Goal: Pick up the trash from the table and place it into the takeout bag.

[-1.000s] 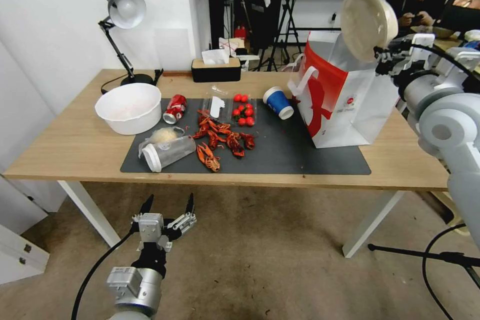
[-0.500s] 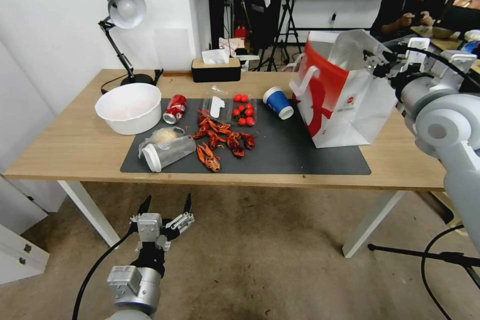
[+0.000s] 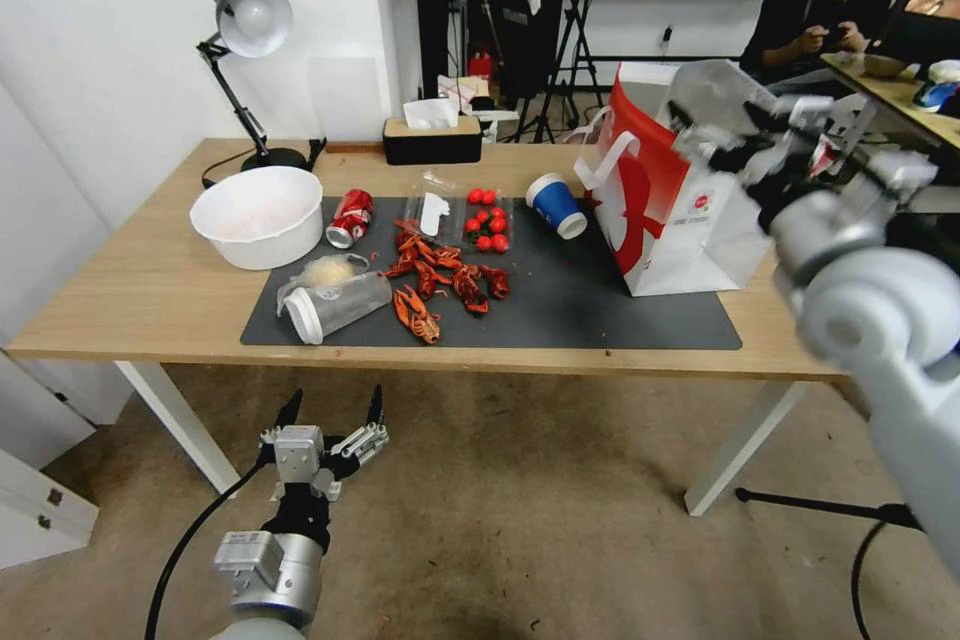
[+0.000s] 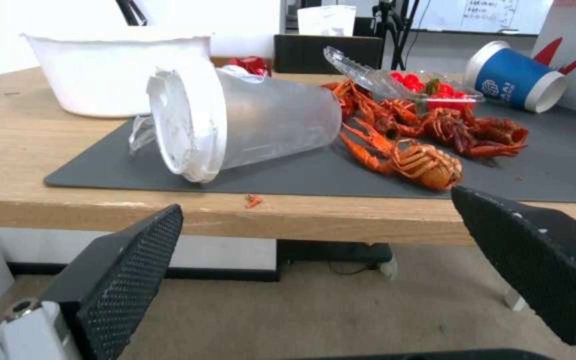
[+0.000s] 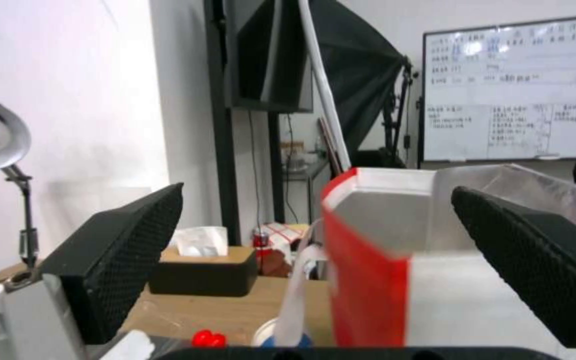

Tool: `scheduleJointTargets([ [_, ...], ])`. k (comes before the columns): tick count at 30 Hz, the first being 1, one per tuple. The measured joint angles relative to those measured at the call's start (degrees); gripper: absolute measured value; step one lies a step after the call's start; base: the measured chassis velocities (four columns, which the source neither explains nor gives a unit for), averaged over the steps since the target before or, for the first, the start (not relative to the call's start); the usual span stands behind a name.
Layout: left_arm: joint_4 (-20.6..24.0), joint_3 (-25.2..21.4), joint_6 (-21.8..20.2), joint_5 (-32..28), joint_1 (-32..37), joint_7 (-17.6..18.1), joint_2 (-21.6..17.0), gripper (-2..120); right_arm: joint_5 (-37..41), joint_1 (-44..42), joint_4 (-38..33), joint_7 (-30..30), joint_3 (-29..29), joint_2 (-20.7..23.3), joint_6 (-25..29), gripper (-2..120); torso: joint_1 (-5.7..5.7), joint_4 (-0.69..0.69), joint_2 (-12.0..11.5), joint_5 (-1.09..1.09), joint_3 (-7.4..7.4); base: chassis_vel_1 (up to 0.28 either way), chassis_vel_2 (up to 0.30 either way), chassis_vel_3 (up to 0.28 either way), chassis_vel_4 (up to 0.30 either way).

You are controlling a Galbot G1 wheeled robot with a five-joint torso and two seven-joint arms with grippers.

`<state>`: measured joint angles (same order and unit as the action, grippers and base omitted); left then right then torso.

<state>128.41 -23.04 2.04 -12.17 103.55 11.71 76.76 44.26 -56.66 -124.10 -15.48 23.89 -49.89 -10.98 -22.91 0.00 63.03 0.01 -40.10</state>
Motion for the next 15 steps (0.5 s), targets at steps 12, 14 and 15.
scheduleJointTargets([
  [12,-1.4,0.1,1.2,-0.2,-0.1,-0.3,0.2,100,-17.0,-25.1,-0.3,4.5,1.8,-8.1,15.0,100,0.0,-0.02,0.0,-0.02,0.0,0.0,0.0,0.0,0.0],
  [14,-1.6,0.1,1.3,-0.3,-0.3,-0.3,0.1,100,-18.8,-27.7,-0.1,4.6,1.8,-9.2,16.6,100,0.0,0.0,0.0,-0.02,0.0,0.0,0.0,0.0,0.0],
  [15,-1.7,0.2,1.3,-0.3,-0.4,-0.3,0.1,100,-20.6,-30.5,0.1,4.6,1.8,-10.2,18.3,100,0.0,0.0,0.0,0.0,0.0,0.0,0.0,0.0,0.0],
])
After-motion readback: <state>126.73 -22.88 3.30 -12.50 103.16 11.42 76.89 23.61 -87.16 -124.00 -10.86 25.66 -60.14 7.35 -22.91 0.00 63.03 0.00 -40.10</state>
